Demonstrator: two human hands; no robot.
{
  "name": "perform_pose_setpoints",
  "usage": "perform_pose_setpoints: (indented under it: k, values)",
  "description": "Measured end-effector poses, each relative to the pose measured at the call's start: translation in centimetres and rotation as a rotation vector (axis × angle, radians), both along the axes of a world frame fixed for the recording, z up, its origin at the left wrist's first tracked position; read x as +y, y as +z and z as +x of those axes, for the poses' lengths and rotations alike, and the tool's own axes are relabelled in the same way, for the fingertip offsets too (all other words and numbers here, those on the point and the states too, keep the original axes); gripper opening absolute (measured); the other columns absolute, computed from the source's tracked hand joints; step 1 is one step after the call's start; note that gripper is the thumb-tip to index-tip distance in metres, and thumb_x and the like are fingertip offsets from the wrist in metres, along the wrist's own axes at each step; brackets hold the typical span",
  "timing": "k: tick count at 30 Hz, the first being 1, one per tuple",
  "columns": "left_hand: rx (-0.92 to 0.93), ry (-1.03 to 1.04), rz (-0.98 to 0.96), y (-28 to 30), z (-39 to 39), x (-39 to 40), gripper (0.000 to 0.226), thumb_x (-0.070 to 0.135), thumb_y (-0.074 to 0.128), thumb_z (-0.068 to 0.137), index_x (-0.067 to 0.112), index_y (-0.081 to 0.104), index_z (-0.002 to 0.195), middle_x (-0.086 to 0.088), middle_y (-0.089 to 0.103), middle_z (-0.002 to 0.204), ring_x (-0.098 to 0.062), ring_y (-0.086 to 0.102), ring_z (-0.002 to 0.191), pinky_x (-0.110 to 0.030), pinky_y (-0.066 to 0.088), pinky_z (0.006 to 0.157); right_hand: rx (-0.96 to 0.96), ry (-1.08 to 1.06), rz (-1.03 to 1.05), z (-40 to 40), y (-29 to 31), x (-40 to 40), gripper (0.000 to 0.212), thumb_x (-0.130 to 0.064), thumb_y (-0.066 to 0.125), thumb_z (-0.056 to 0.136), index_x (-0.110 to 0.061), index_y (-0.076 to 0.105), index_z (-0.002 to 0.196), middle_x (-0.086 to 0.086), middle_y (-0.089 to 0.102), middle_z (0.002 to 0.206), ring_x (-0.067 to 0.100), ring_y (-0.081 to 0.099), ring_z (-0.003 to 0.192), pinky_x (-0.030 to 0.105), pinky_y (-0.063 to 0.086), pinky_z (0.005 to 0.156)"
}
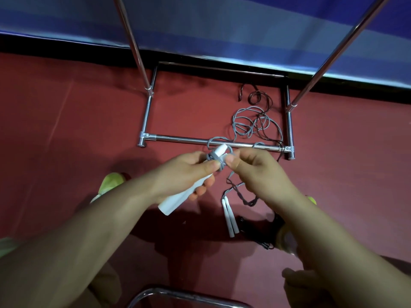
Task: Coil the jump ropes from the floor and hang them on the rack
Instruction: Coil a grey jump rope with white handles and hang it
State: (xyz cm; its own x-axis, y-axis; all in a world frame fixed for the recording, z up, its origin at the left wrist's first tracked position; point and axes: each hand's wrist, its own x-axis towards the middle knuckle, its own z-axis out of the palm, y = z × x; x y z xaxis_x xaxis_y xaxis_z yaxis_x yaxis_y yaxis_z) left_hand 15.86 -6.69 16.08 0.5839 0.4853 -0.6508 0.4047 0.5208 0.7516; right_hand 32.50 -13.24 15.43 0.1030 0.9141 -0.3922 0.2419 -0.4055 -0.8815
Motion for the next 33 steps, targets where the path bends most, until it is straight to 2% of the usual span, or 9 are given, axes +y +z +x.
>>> perform_pose_setpoints:
  k: [4,8,10,13,17,21,27,30,33]
  values:
    - [-0.009,-0.025,-0.196,0.1,-0.5,0.5,0.034,0.04,0.07,0.077,0.013,0.062,0.097,-0.002,0.06,0.064,-0.015,0.053,0.05,-0.024,0.041,0.049,-0.057,-0.032,0.053,0.2,0.0,-0.1,0.027,-0.029,0.055,0.096,-0.018,0.061,0.072,-0.014,0.031,0.044,0.002,0.026,0.039,0.014,0.024,0.042]
    - [0.001,-0.046,-0.282,0.6,-0.1,0.2,0.047,0.052,0.054,0.072,0.009,0.061,0.089,0.0,0.049,0.057,-0.012,0.042,0.043,-0.021,0.034,0.044,0.115,-0.202,0.034,0.5,-0.5,0.0,0.04,-0.043,0.054,0.089,-0.023,0.049,0.055,-0.005,0.03,0.053,0.009,0.023,0.046,0.021,0.022,0.042]
    - [0.025,-0.006,-0.183,0.7,0.4,-0.1,0.04,0.049,0.054,0.078,0.01,0.058,0.087,0.003,0.045,0.056,-0.01,0.036,0.041,-0.02,0.028,0.043,0.178,-0.26,-0.017,0.1,-0.9,-0.1,0.047,-0.041,0.052,0.095,-0.023,0.047,0.052,-0.006,0.031,0.049,0.009,0.022,0.043,0.021,0.021,0.043]
    - [0.082,0.011,-0.027,0.7,0.7,-0.4,0.029,0.037,0.05,0.093,0.011,0.056,0.082,0.003,0.045,0.056,-0.007,0.036,0.038,-0.017,0.029,0.04,0.05,-0.254,-0.146,-0.9,-0.7,-0.2,0.05,-0.048,0.041,0.097,-0.019,0.055,0.059,-0.011,0.036,0.038,0.004,0.031,0.034,0.018,0.026,0.039]
    - [0.126,-0.021,0.151,0.8,0.8,0.1,0.025,0.027,0.051,0.095,0.01,0.056,0.077,0.004,0.047,0.055,-0.001,0.039,0.035,-0.013,0.033,0.039,-0.012,-0.216,-0.224,-1.1,0.0,-0.5,0.059,-0.052,0.033,0.099,-0.013,0.053,0.059,-0.009,0.039,0.037,0.005,0.034,0.032,0.023,0.027,0.045]
    - [0.339,-0.248,0.543,0.0,0.6,0.9,0.034,0.045,0.054,0.09,0.017,0.052,0.071,0.006,0.049,0.06,-0.013,0.045,0.054,-0.029,0.035,0.056,-0.004,-0.163,-0.23,-0.7,0.7,-0.8,0.065,-0.056,0.025,0.098,-0.011,0.065,0.073,-0.009,0.042,0.044,0.005,0.034,0.037,0.023,0.028,0.046]
    - [0.629,-0.539,0.975,0.0,0.3,-0.5,0.035,0.059,0.043,0.09,0.025,0.038,0.084,0.005,0.049,0.08,-0.026,0.054,0.084,-0.032,0.028,0.061,-0.083,-0.029,-0.349,-0.6,0.0,-0.5,0.068,-0.066,0.034,0.09,-0.012,0.07,0.072,-0.01,0.042,0.044,0.006,0.035,0.038,0.024,0.029,0.049]
    - [0.616,-0.533,1.018,-0.1,0.1,-0.4,0.038,0.061,0.045,0.089,0.025,0.035,0.082,0.005,0.047,0.081,-0.026,0.052,0.081,-0.032,0.027,0.061,-0.096,-0.005,-0.345,-0.5,0.1,-0.5,0.061,-0.058,0.035,0.094,-0.012,0.068,0.071,-0.012,0.039,0.039,0.004,0.032,0.035,0.021,0.026,0.044]
    - [0.557,-0.476,0.846,-0.1,0.2,-0.2,0.041,0.058,0.058,0.082,0.022,0.039,0.075,0.007,0.047,0.071,-0.019,0.047,0.069,-0.032,0.029,0.056,-0.063,-0.037,-0.301,-0.5,-0.1,-0.4,0.058,-0.051,0.034,0.098,-0.012,0.066,0.07,-0.013,0.037,0.037,0.002,0.028,0.034,0.02,0.023,0.043]
